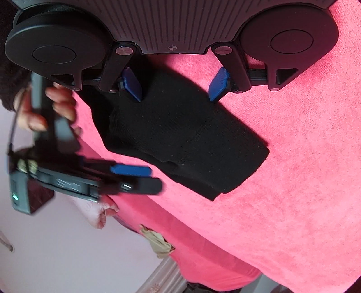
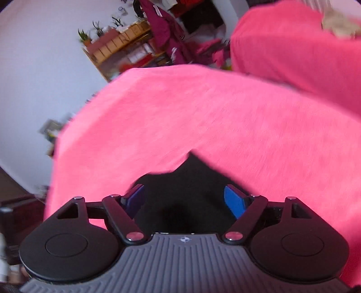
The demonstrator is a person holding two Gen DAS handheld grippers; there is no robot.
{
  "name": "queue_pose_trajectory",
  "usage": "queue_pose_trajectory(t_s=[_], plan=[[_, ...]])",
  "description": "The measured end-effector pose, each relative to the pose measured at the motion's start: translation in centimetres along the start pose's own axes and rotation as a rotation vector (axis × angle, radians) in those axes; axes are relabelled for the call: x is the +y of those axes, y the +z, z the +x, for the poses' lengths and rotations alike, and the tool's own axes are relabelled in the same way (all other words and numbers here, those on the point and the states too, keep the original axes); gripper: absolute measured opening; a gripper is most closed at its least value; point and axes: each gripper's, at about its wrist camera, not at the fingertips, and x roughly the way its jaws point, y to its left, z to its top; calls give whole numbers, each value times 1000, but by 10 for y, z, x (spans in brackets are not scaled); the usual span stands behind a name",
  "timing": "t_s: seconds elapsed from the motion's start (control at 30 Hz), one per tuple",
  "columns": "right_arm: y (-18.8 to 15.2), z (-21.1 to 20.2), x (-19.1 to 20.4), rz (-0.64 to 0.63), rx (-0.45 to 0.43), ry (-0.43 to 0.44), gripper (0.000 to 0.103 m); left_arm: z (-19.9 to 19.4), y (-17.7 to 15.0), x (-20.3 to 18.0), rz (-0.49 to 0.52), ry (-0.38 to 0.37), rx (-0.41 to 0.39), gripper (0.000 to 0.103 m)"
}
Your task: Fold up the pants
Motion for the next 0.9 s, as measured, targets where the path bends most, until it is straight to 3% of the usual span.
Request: queue_pose_trajectory(t_s=[0.07, 0.13, 0.17, 0.3, 0.33, 0.4, 0.47, 0.5, 0.53, 0.6, 0.77, 0.87, 0.9], plan=[[0, 12, -1, 15, 43, 8, 69, -2, -1, 0, 2, -2, -1, 103], [-6, 21, 2, -2, 91, -12, 34, -3, -1, 1, -1, -9, -3, 103], [-11, 22, 6, -32, 102, -41, 31, -3, 0, 2, -5, -12, -3, 103], [-20, 20, 18, -122, 104, -82, 33, -3, 1, 5, -9, -15, -1, 103], [-19, 22, 21, -135, 101, -99, 47, -3, 1, 5, -6, -12, -2, 103], [-20, 27, 24, -133, 104, -115, 62, -4, 1, 4, 1, -6, -4, 103], [-21, 29, 29, -135, 112, -94, 44, -4, 0, 3, 2, -4, -5, 103], [-21, 27, 33, -140, 115, -68, 17, -4, 0, 3, 1, -5, -5, 103], [-21, 23, 40, -161, 103, -70, 10, -3, 0, 1, 1, -5, -5, 103], [-16, 14, 53, -207, 47, -86, 10, -4, 0, 0, 1, -3, -8, 103], [9, -8, 51, -153, -167, -75, 10, -7, -2, -4, 17, 5, -37, 103], [0, 28, 47, -217, -54, -276, 10, -8, -3, -5, 22, 15, -40, 103], [-3, 35, 45, -228, -19, -299, 15, -7, -3, -5, 24, 20, -38, 103]])
